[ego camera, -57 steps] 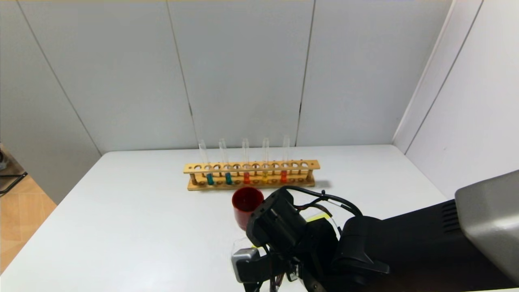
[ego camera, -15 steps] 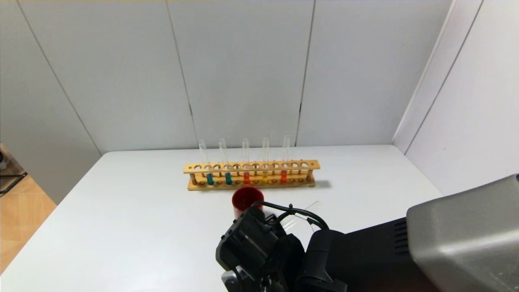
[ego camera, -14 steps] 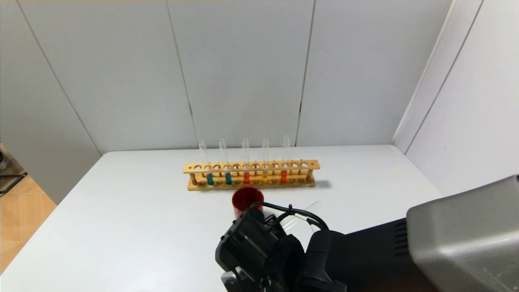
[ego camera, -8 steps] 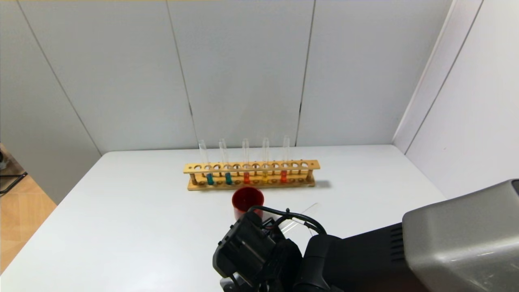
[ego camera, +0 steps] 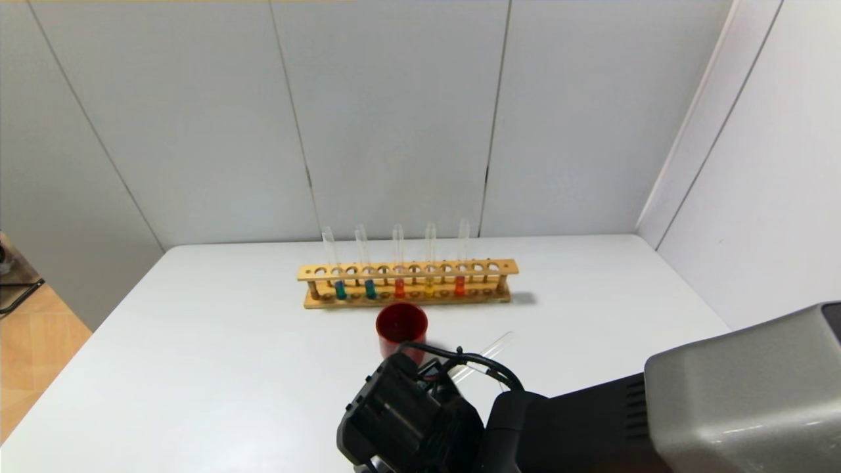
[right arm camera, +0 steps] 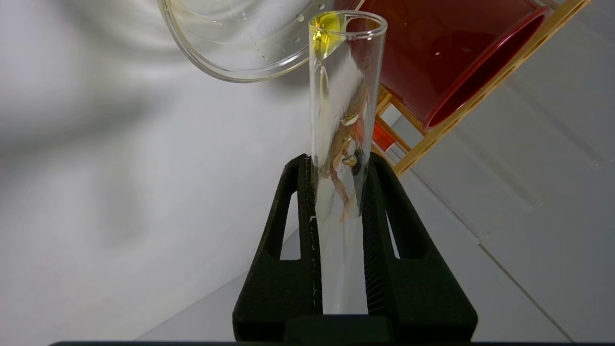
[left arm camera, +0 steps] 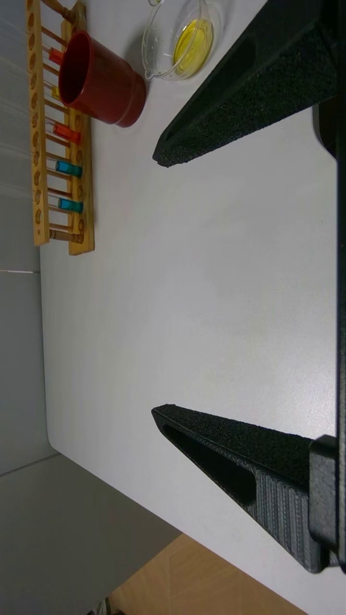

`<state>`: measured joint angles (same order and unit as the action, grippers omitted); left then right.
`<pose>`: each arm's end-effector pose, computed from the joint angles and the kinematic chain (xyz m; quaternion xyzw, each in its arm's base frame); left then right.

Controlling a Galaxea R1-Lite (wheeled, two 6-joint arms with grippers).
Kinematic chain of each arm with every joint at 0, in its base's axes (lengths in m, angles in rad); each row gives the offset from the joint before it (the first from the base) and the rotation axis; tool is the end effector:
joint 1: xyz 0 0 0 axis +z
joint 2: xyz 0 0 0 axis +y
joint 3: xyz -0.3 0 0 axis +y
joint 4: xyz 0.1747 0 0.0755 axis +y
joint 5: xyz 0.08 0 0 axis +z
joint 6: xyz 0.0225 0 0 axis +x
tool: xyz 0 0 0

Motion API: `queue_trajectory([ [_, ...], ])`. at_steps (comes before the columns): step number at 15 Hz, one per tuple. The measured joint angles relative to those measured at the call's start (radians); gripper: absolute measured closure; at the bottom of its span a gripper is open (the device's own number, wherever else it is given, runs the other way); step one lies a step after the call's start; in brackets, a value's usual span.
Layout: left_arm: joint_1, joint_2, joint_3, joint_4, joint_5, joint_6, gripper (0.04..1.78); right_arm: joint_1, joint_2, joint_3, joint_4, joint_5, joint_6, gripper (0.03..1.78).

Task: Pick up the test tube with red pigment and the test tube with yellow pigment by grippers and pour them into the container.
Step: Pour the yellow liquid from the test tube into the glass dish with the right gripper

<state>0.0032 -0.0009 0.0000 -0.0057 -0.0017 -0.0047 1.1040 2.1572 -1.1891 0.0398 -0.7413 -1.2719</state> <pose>-0.0229 -0.0001 0.0761 -0.0023 -0.0033 0.0007 1.0000 0.1840 0.3314 0.0671 -0.8213 0.1407 0.3002 0.4643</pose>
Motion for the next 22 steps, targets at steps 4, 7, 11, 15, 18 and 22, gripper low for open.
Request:
queue_trajectory([
  [4, 0.0, 0.0, 0.0, 0.0, 0.0, 0.0, 0.07, 0.001, 0.007, -0.003, -0.002, 0.0, 0.001, 1.48],
  [7, 0.0, 0.0, 0.0, 0.0, 0.0, -0.001, 0.07, 0.0, 0.006, -0.004, 0.0, -0.002, -0.001, 1.48],
  [11, 0.0, 0.0, 0.0, 0.0, 0.0, -0.001, 0.07, -0.006, -0.007, -0.002, 0.006, -0.003, -0.007, 1.48],
  [15, 0.0, 0.0, 0.0, 0.0, 0.0, -0.001, 0.07, -0.009, -0.012, 0.01, 0.004, -0.003, -0.007, 1.48],
  [18, 0.0, 0.0, 0.0, 0.0, 0.0, -0.001, 0.07, -0.006, -0.012, 0.013, 0.003, -0.003, -0.007, 1.48],
  [22, 0.0, 0.0, 0.0, 0.0, 0.0, -0.001, 0.07, -0.012, -0.02, 0.022, -0.035, -0.001, 0.02, 1.48],
])
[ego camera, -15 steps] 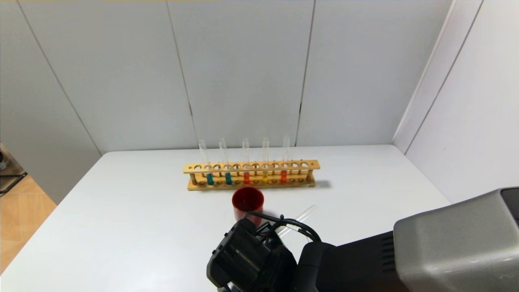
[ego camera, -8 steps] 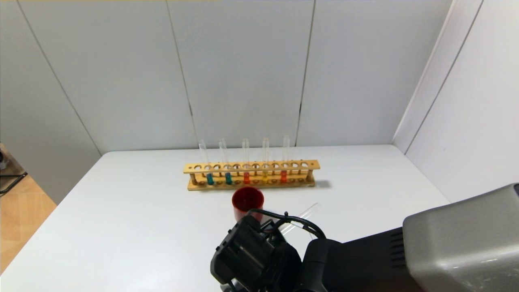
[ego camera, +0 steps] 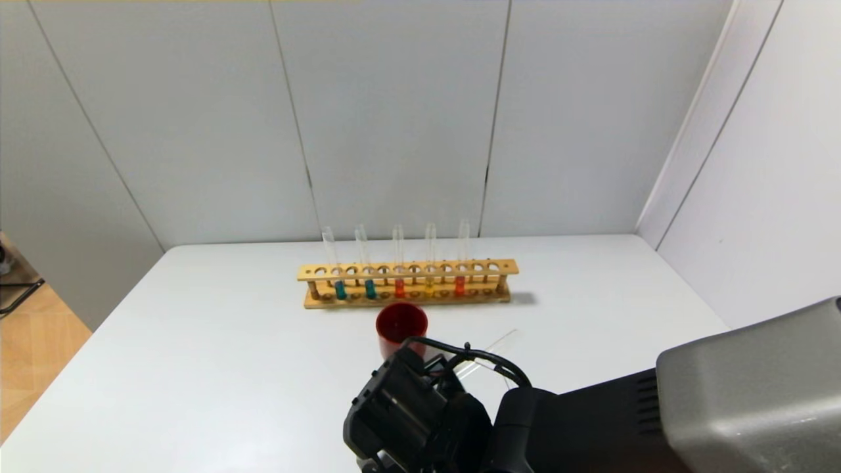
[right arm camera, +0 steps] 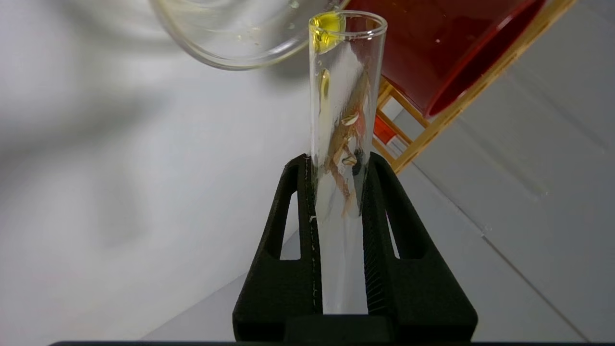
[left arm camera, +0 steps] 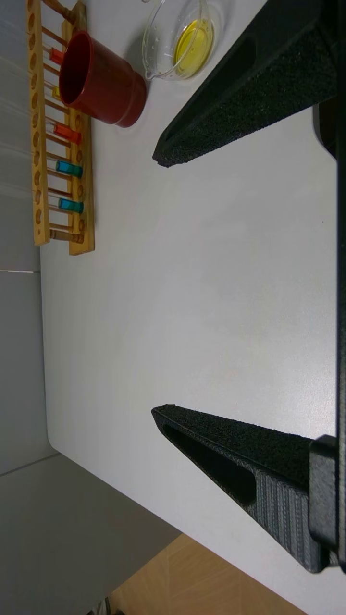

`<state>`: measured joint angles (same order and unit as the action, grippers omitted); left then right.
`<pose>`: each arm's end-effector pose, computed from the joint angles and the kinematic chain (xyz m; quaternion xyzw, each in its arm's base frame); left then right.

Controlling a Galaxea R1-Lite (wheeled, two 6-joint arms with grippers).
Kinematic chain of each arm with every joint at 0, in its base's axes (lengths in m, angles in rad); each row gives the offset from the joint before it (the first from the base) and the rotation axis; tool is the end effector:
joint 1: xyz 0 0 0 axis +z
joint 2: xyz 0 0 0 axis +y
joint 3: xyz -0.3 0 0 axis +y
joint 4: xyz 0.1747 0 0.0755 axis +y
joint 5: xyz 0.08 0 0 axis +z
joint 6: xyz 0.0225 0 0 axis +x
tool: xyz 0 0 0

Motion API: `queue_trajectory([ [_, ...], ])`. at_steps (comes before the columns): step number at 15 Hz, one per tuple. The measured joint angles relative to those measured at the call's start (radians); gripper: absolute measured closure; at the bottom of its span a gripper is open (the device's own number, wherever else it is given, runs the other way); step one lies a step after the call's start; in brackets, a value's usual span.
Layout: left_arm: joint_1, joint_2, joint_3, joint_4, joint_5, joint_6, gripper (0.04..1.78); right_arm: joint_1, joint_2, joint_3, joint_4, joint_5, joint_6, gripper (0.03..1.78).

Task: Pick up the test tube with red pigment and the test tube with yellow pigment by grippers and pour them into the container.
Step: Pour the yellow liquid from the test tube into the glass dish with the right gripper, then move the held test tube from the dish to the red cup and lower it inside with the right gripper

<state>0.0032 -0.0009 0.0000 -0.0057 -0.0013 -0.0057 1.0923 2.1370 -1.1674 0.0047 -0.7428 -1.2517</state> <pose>-0.0229 -0.0001 0.0761 -0.0028 -0.0033 0.0009 1.0000 0.1868 0.3270 0.0719 -0.8110 0.1406 0.2912 0.4875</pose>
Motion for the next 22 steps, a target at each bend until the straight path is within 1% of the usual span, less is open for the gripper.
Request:
queue_trajectory([
  [1, 0.0, 0.0, 0.0, 0.0, 0.0, 0.0, 0.07, -0.001, -0.006, 0.003, -0.025, 0.001, 0.013, 1.48],
  [3, 0.0, 0.0, 0.0, 0.0, -0.001, 0.0, 0.07, -0.003, -0.02, 0.003, -0.107, 0.008, 0.031, 1.48],
  [4, 0.0, 0.0, 0.0, 0.0, 0.0, 0.0, 0.07, -0.004, -0.025, 0.007, -0.156, 0.012, 0.06, 1.48],
  [5, 0.0, 0.0, 0.0, 0.0, -0.001, 0.0, 0.07, -0.004, -0.03, 0.014, -0.206, 0.021, 0.109, 1.48],
  [7, 0.0, 0.0, 0.0, 0.0, 0.0, 0.0, 0.07, -0.004, -0.045, 0.033, -0.273, 0.048, 0.218, 1.48],
  [8, 0.0, 0.0, 0.0, 0.0, 0.0, 0.0, 0.07, -0.004, -0.056, 0.048, -0.282, 0.07, 0.291, 1.48],
  [10, 0.0, 0.0, 0.0, 0.0, 0.0, 0.0, 0.07, 0.005, -0.078, 0.08, -0.288, 0.117, 0.452, 1.48],
  [12, 0.0, 0.0, 0.0, 0.0, 0.0, 0.0, 0.07, 0.014, -0.107, 0.115, -0.292, 0.154, 0.637, 1.48],
  [14, 0.0, 0.0, 0.0, 0.0, 0.0, 0.0, 0.07, 0.026, -0.143, 0.139, -0.314, 0.169, 0.81, 1.48],
  [16, 0.0, 0.0, 0.0, 0.0, 0.0, 0.0, 0.07, 0.037, -0.171, 0.143, -0.371, 0.178, 0.95, 1.48],
  [18, 0.0, 0.0, 0.0, 0.0, 0.0, 0.0, 0.07, 0.033, -0.185, 0.143, -0.487, 0.181, 1.047, 1.48],
  [20, 0.0, 0.0, 0.0, 0.0, 0.0, 0.0, 0.07, 0.016, -0.188, 0.146, -0.598, 0.181, 1.11, 1.48],
  [22, 0.0, 0.0, 0.0, 0.0, 0.0, 0.0, 0.07, -0.008, -0.186, 0.136, -0.669, 0.18, 1.159, 1.48],
])
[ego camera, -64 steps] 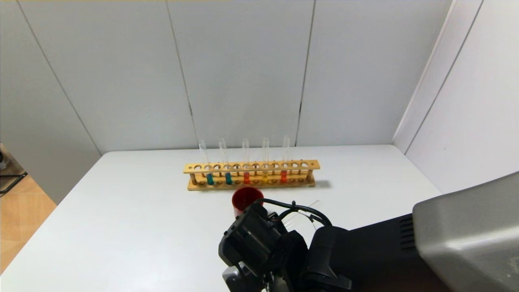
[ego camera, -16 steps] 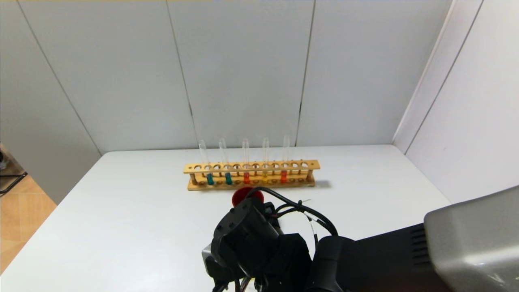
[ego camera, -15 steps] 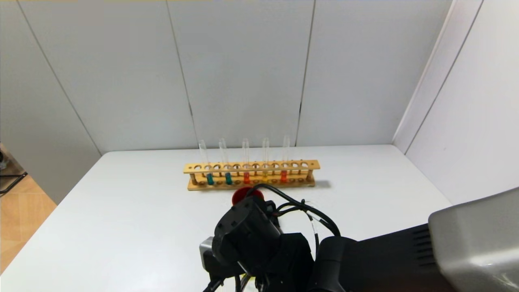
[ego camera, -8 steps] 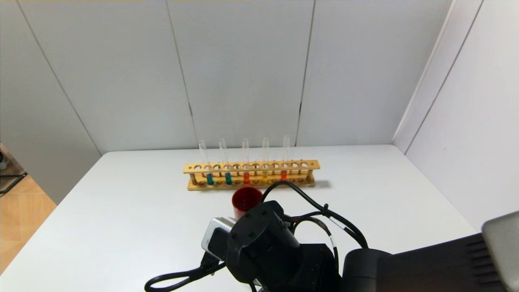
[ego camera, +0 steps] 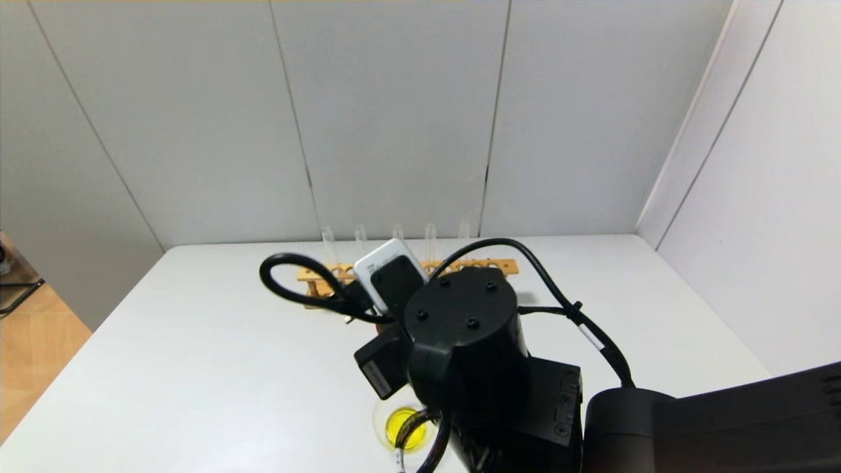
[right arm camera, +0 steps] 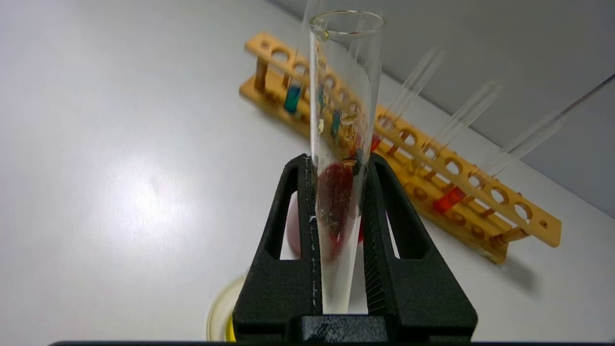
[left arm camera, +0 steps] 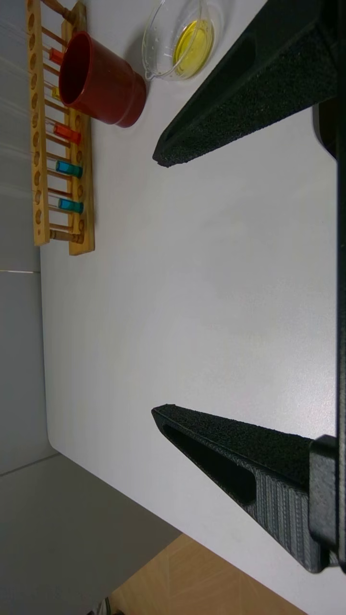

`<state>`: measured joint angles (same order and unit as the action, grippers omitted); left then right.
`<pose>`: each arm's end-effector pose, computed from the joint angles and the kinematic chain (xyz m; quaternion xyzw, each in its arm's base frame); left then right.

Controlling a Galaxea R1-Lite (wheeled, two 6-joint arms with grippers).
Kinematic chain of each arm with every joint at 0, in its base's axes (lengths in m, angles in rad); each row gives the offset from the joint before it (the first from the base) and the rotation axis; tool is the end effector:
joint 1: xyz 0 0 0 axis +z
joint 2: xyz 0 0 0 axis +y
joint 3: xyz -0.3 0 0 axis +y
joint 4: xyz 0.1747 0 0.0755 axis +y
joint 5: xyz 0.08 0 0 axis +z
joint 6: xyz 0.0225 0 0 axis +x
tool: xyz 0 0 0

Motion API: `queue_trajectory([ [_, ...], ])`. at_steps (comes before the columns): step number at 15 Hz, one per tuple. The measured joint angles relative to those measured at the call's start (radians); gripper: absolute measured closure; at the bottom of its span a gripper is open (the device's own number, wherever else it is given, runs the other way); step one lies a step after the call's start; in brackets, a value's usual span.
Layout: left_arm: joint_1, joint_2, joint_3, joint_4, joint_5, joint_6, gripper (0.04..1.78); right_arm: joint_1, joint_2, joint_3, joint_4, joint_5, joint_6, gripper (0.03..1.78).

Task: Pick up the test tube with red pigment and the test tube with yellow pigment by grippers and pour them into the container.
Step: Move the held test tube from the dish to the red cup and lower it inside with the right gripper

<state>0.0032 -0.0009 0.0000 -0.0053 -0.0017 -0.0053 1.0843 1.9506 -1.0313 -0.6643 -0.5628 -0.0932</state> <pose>-0.0229 -0.0001 0.0760 -0.0026 -0.0031 0.0007 1.0000 0.1850 0.3241 0.1605 -0.1378 0.0744 0.2595 0.9530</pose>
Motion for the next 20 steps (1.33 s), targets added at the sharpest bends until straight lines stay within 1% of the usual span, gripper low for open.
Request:
queue_trajectory([
  [2, 0.0, 0.0, 0.0, 0.0, 0.0, 0.0, 0.07, -0.032, 0.004, -0.016, -0.039, 0.0, 0.05, 1.48],
  [4, 0.0, 0.0, 0.0, 0.0, 0.0, 0.0, 0.07, -0.066, 0.009, -0.018, -0.041, 0.0, 0.086, 1.48],
  [8, 0.0, 0.0, 0.0, 0.0, 0.0, 0.0, 0.07, -0.086, 0.025, -0.048, -0.043, 0.006, 0.159, 1.48],
  [11, 0.0, 0.0, 0.0, 0.0, 0.0, 0.0, 0.07, -0.094, 0.067, -0.102, -0.043, 0.016, 0.164, 1.48],
  [14, 0.0, 0.0, 0.0, 0.0, 0.0, 0.0, 0.07, -0.114, 0.13, -0.148, -0.056, 0.026, 0.165, 1.48],
  [17, 0.0, 0.0, 0.0, 0.0, 0.0, 0.0, 0.07, -0.159, 0.195, -0.17, -0.135, 0.077, 0.16, 1.48],
  [20, 0.0, 0.0, 0.0, 0.0, 0.0, 0.0, 0.07, -0.192, 0.239, -0.175, -0.147, 0.122, 0.159, 1.48],
])
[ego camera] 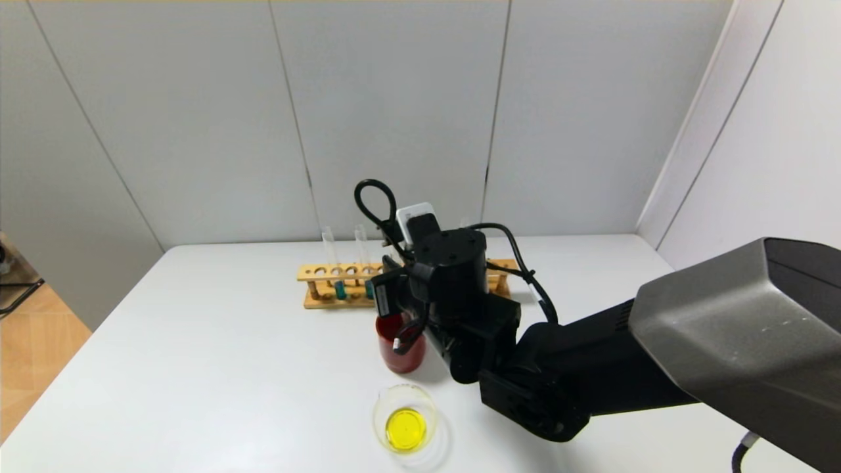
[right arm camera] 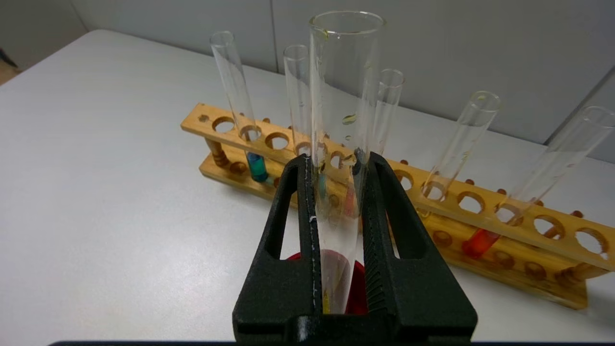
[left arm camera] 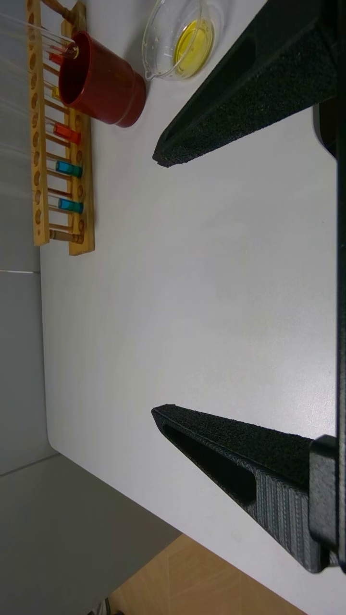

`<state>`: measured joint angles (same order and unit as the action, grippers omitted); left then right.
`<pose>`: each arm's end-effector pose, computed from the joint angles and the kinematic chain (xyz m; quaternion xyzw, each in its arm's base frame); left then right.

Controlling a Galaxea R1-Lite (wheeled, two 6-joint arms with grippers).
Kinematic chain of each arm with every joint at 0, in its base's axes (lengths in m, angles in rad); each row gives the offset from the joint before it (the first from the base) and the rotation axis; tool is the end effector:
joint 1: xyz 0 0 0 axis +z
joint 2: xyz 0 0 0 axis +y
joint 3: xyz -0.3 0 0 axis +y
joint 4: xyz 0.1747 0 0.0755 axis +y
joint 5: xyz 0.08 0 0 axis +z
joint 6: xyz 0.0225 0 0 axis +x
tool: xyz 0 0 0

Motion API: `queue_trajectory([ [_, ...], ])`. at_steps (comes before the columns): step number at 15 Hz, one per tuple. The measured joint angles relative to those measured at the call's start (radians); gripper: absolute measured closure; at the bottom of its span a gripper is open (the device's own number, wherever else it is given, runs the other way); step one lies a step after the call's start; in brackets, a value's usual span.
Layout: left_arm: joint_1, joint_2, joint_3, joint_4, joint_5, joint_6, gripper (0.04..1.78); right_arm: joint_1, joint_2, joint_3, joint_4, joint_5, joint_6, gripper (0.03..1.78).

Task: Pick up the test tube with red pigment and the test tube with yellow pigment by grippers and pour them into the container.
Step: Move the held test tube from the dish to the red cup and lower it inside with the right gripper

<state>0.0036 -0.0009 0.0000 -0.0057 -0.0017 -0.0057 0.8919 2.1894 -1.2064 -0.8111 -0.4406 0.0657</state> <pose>-0.0229 -0.0001 0.0761 -0.0028 -0.0033 0.0009 1.0000 0.2791 0.3306 0.1237 -0.0211 0.0748 0.2206 0.9723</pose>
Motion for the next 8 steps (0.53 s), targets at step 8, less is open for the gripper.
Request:
queue_trajectory([
  [8, 0.0, 0.0, 0.0, 0.0, 0.0, 0.0, 0.07, -0.022, 0.079, -0.019, 0.006, 0.059, -0.007, 1.48],
])
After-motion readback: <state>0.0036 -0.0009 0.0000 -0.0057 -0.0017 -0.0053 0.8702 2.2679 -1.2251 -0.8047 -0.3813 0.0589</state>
